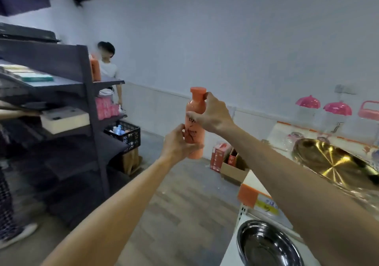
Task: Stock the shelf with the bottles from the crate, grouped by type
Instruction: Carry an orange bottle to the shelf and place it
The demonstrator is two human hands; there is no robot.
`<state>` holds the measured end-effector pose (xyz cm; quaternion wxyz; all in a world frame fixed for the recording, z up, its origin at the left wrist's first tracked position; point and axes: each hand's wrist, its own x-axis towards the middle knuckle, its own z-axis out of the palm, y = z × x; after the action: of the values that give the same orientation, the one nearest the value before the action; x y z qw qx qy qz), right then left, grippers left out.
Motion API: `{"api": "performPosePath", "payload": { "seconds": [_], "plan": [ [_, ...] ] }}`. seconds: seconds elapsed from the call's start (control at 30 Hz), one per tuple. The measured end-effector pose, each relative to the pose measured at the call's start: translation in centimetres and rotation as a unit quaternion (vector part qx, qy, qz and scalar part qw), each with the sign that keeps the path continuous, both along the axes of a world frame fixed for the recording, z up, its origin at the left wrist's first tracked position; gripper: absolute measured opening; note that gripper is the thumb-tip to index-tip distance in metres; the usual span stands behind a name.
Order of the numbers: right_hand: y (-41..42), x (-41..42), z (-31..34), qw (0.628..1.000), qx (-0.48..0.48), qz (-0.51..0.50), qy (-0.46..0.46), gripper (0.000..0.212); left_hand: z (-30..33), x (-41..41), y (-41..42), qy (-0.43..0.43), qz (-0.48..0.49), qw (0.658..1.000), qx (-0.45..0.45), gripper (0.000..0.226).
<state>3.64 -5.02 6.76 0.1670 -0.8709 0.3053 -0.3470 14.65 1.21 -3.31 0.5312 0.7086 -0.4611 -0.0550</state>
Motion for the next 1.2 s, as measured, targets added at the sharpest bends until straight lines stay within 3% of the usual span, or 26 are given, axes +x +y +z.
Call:
{"api": "performPosePath", "payload": {
  "seconds": [0.4, 0.77, 0.97, 1.2],
  "plan": [
    [-2.3, 19.8, -7.0, 0.987, 0.139, 0.071, -0.036, 0.052, -6.0, 18.2, 1.4, -0.052, 0.098, 0.992, 0.061, 0.048],
    [-8.1, 32.6, -20.0, 0.978, 0.203, 0.017, 0.045, 0.058, -17.7, 29.5, -4.2, 0.014, 0.083, 0.983, 0.161, 0.050],
    [-13.2, 35.6, -30.7, 0.948, 0.295, -0.015, 0.114, 0.051, -26.4, 31.4, -8.4, 0.048, 0.075, 0.959, 0.267, 0.044],
    [-21.6, 38.4, -41.1, 0.910, 0.358, -0.013, 0.210, 0.067, -34.9, 32.0, -16.8, 0.144, 0.078, 0.900, 0.404, 0.054]
  ]
}}
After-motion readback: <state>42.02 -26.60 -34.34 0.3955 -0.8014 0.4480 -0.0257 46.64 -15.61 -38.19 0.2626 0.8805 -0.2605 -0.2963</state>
